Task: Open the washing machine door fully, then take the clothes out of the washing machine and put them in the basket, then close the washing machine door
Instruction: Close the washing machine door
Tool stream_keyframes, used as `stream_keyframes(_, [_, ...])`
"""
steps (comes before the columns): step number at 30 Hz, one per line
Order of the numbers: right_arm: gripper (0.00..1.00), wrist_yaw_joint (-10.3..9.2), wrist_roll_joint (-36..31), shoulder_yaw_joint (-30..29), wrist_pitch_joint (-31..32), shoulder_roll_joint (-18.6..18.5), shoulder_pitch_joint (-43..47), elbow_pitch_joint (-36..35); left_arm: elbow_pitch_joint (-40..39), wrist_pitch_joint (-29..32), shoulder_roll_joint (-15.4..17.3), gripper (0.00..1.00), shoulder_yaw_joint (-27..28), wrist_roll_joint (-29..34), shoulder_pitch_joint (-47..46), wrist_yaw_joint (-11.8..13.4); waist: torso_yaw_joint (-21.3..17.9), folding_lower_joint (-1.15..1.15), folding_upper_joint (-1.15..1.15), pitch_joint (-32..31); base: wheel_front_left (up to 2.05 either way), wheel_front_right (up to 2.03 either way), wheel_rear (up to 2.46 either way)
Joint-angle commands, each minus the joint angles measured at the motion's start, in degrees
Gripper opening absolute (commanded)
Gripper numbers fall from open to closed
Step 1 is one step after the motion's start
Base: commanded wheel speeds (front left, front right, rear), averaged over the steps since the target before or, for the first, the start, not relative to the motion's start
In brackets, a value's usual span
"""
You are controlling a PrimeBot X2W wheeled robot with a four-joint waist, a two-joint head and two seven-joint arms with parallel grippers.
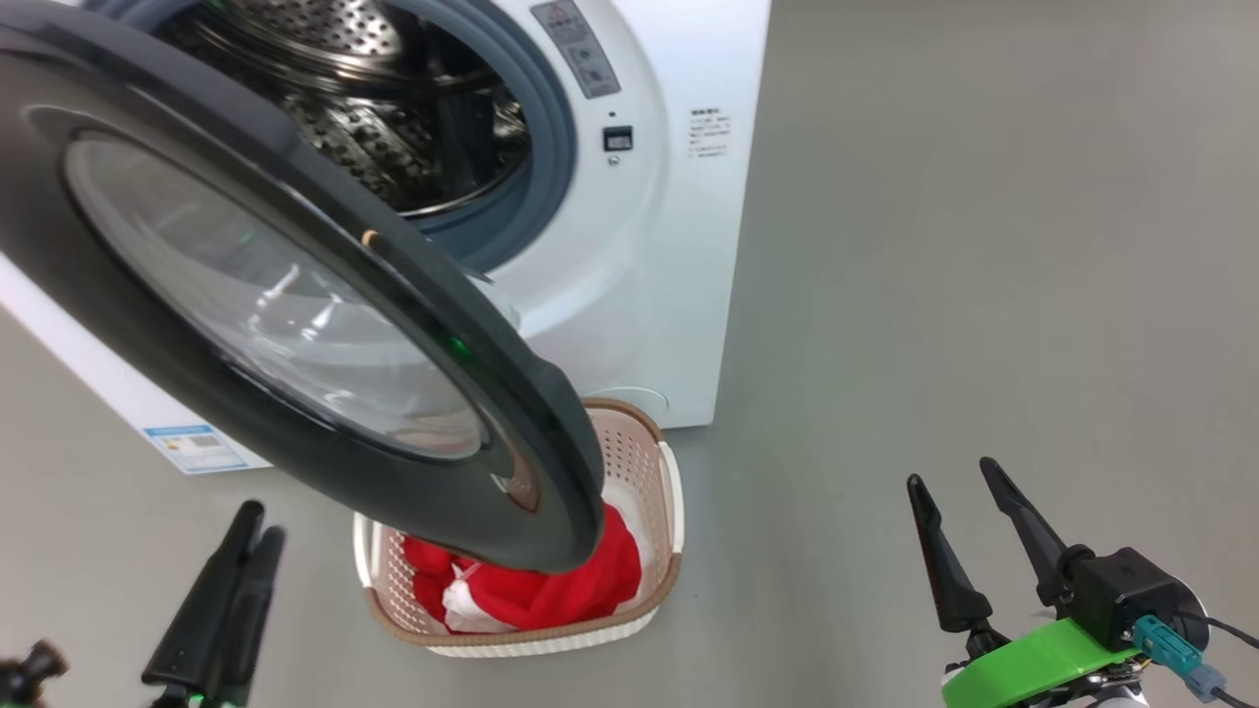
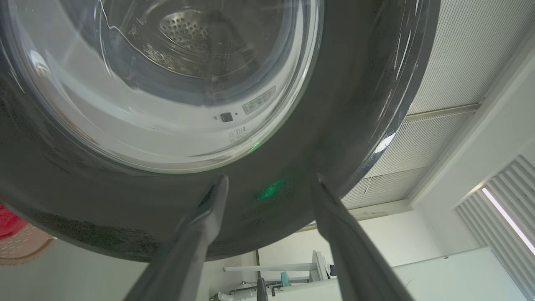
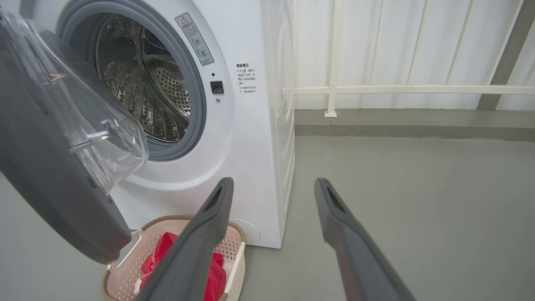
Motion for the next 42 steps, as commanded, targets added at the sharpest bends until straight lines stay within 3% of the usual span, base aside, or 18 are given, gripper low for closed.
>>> stream_keyframes(1, [1.00, 0.02, -0.24, 0.75, -0.52, -0.65, -0.87, -1.07, -1.79, -2.56, 0.38, 1.00, 1.68, 3.81, -0.07, -0.40, 1.14, 0.00, 0.00, -1.16, 0.00, 0.00, 0.00])
stream_keyframes(9, [1.00, 0.02, -0.09, 0.07, -0.50, -0.65, 0.12, -0.65, -3.83, -12.28, 0.36, 1.00, 0.47, 11.92, 0.74, -0.40, 2.11, 0.00, 0.00, -3.33, 0.00, 0.00, 0.00])
stream_keyframes(14, [1.00, 0.02, -0.20, -0.23, -0.29, -0.65, 1.08, -0.66, -4.69, -19.53, 1.55, 1.00, -0.39, 25.69, 0.50, 0.17, 2.62, 0.00, 0.00, -5.11, 0.00, 0.00, 0.00])
stream_keyframes(22, [1.00, 0.02, -1.08, -0.69, 0.44, -0.65, 2.50, -1.90, -5.60, -27.63, 5.82, 1.00, -6.19, 53.92, 0.92, 6.51, 3.48, 0.00, 0.00, -7.12, 0.00, 0.00, 0.00])
stream_keyframes(27, [1.00, 0.02, -1.50, -0.84, 0.80, -0.65, 3.77, -2.64, -3.73, -29.38, 7.36, 1.00, -9.93, 64.85, 3.21, 9.90, 3.84, 0.00, 0.00, -7.98, 0.00, 0.00, 0.00])
stream_keyframes(34, [1.00, 0.02, -2.21, -1.08, 1.67, -0.65, 5.43, -3.39, -0.44, -30.59, 8.53, 1.00, -12.98, 72.37, 5.96, 12.47, 4.35, 0.00, 0.00, -8.66, 0.00, 0.00, 0.00])
stream_keyframes(42, [1.00, 0.02, -2.35, -1.25, 2.27, -0.65, 6.58, -4.08, 1.46, -31.26, 8.92, 1.00, -15.18, 75.51, 6.89, 13.37, 4.29, 0.00, 0.00, -8.79, 0.00, 0.00, 0.00])
